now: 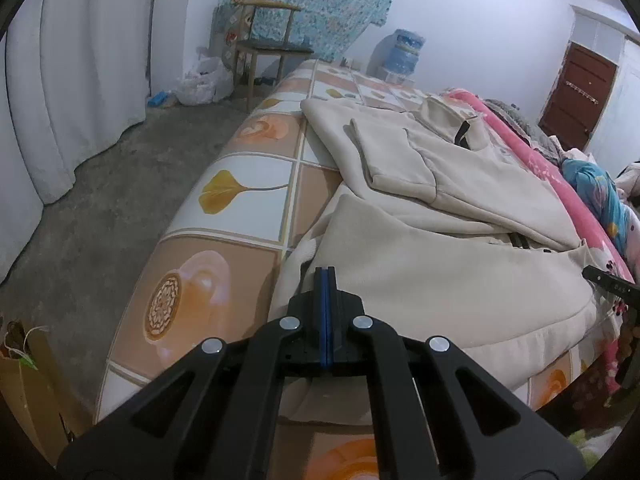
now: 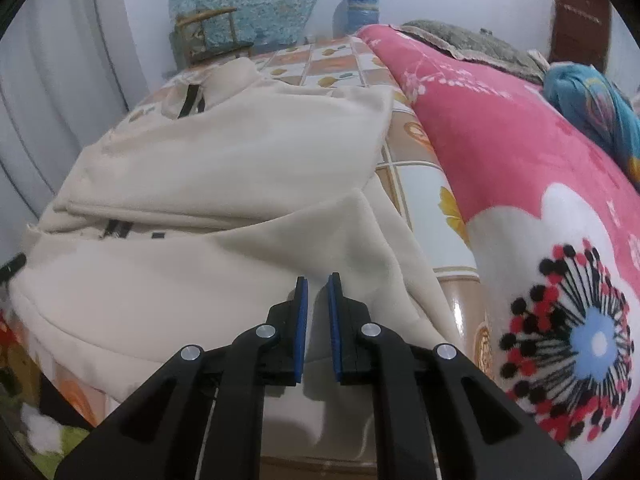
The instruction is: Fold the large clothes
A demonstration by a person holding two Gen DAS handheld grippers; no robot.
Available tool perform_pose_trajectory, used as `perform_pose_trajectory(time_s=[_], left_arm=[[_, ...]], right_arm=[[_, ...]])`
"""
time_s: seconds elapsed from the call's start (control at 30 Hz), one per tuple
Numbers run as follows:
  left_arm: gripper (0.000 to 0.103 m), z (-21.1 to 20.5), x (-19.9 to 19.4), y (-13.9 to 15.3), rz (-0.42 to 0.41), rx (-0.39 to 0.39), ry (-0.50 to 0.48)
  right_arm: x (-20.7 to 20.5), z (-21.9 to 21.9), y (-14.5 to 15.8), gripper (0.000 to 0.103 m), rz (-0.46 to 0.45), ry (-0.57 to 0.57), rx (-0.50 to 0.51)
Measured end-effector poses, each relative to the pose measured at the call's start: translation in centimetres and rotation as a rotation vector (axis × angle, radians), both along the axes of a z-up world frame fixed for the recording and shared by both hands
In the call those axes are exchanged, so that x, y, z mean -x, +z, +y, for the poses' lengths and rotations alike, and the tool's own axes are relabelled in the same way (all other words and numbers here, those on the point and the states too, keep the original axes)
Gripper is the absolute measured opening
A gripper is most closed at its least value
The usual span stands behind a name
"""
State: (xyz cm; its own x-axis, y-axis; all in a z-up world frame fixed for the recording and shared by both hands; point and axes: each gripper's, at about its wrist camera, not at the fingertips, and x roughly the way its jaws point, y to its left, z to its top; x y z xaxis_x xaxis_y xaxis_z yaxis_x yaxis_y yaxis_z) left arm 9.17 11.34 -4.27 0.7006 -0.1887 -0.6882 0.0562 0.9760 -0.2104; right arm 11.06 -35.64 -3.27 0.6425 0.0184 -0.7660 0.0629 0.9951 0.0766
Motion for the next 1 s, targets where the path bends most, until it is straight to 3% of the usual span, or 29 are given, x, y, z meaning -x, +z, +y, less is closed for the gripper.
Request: perform_pose_trajectory(time_s=[0.03,0.07,0.13,0.27,0.4,0.47,0.53,0.67,0.83,1.0], left_arm=[[0.002,-0.1,-0.1,0.3,0.008,-0.009,0.003],[0.014,-0.4,0.1,0.8,0.005,-0.027,0.012],[0.038,-0.8,0.5,1.9,-0.016,-0.061,0.031],[0.046,-2.9,1.5,4.2,-0.069,-0.078,-0.015],[0.068,-6.8,1.0,4.7,-0.066,-0.107,-0.091],[0.076,-9.2,0.5,4.2,-0.056,-0.139,-0.133],[0.081,-11.6,0.2,3.5,-0.037,-0.188,-0.172],[0.084,-15.6,-0.8,1.5,0.020,-0.278,-0.239],[0.094,-16.4,-1.7,-0.2,0.069,-0.277,-0.201],[0.095,-16.2,-1.7,-0.4,0.076,-0.265,-0.195]], right_arm=[[0.1,0.2,0.3,0.011,-0.001,-0.004,0.010],[0.2,0.5,0.5,0.014,-0.004,-0.006,0.019],[0.7,0.8,1.4,0.033,-0.027,-0.003,0.016],[1.6,2.0,2.8,0.046,-0.068,0.038,0.005],[1.1,4.3,3.0,0.062,-0.064,0.105,-0.002],[0.8,5.8,2.8,0.064,-0.051,0.137,0.006],[0.7,7.0,2.5,0.072,-0.045,0.152,0.021],[0.7,8.8,1.7,0.076,-0.030,0.171,0.043],[-0.1,9.3,-0.7,0.086,0.042,0.161,0.040],[0.2,9.5,-0.8,0.090,0.021,0.168,0.051]])
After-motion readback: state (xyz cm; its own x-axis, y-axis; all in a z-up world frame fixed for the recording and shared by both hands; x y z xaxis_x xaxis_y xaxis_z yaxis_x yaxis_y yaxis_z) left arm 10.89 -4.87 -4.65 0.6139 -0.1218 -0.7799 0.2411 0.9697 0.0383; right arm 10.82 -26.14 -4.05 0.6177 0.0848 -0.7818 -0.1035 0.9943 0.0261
